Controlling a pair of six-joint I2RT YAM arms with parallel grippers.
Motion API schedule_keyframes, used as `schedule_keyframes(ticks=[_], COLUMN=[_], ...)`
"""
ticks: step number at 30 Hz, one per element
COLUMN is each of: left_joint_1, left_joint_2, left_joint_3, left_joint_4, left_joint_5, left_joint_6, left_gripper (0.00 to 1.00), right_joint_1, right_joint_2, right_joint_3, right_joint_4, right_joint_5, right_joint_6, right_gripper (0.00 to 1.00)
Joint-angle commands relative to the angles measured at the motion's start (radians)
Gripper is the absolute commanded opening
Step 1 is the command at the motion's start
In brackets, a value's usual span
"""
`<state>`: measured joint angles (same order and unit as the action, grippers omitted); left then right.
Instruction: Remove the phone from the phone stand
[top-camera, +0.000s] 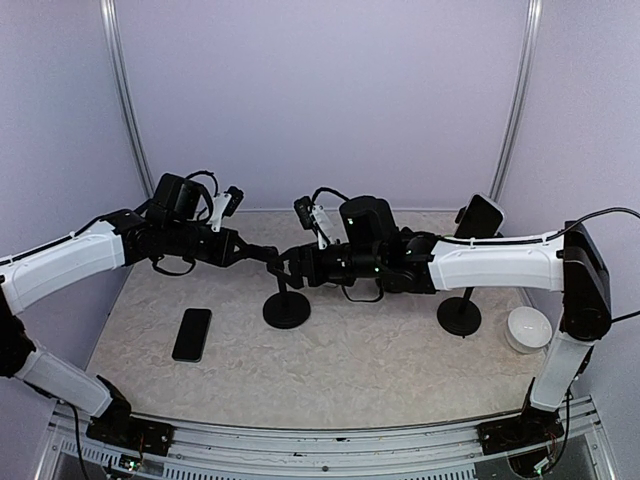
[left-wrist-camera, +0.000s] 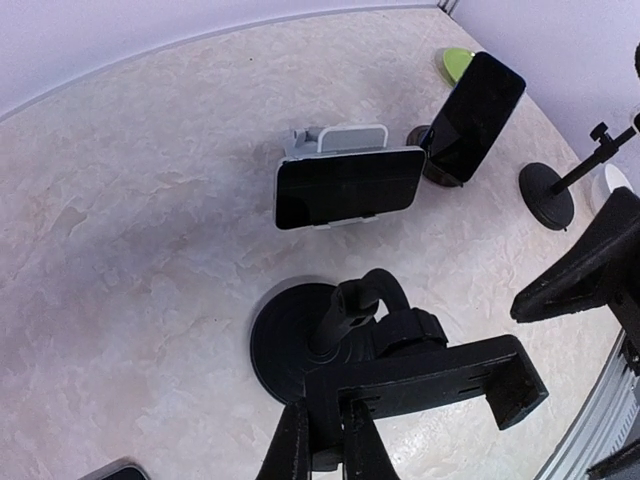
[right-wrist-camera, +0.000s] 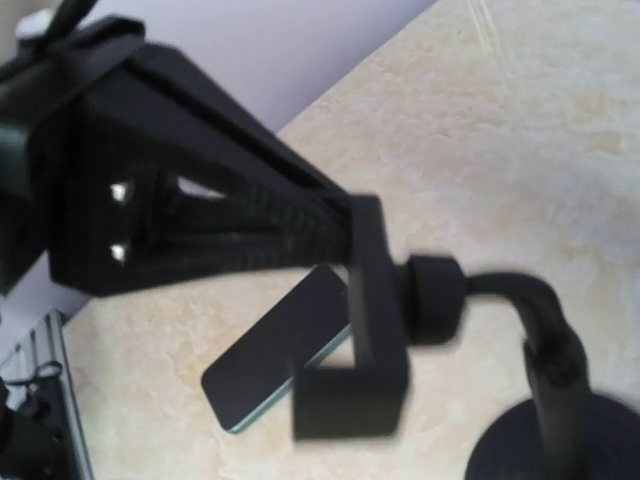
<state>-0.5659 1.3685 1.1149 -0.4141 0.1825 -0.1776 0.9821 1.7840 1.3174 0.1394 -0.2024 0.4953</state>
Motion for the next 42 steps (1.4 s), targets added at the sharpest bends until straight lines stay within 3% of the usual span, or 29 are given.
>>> schedule_keyframes(ticks=[1,4,12,22,39,42], left_joint_1=[0.061,0.111,0.284,0.423,0.482,0.482], left_joint_2=[-0.072,-0.098,-0.150,-0.171,-0.193,-0.195], left_joint_3=[-0.015,-0.012,-0.007,-0.031,-0.161,-0.148], left_joint_4=[0.091,0.093,0.073,0.061,0.100,0.064], left_joint_5=[0.055,0.067,0.062,-0.139,-0.085,-0.089], left_joint_6=[-0.035,-0.030,0.021,0.024,-0.004,-0.008], left_gripper=[0.00,0.00,0.00,0.00,0.00,0.19], right_joint_1=[0.001,0.002,0.002,0.002,0.003,0.003], right_joint_2=[-0.006,-0.013,-0.043,-0.065,-0.044,-0.042], right_joint_3=[0.032,0.030,-0.003,-0.031,0.004,0.006], right_joint_4=[0.000,-0.001,0.004,0.013,-0.019,-0.021], right_joint_5=[0.004,0.004,0.008,0.018,0.015,0.014], right_joint_6=[-0.009,-0.014,-0.027,-0.029,-0.073,-0.074], right_gripper=[0.90,0.98,0.99,0.99,0.99,0.99])
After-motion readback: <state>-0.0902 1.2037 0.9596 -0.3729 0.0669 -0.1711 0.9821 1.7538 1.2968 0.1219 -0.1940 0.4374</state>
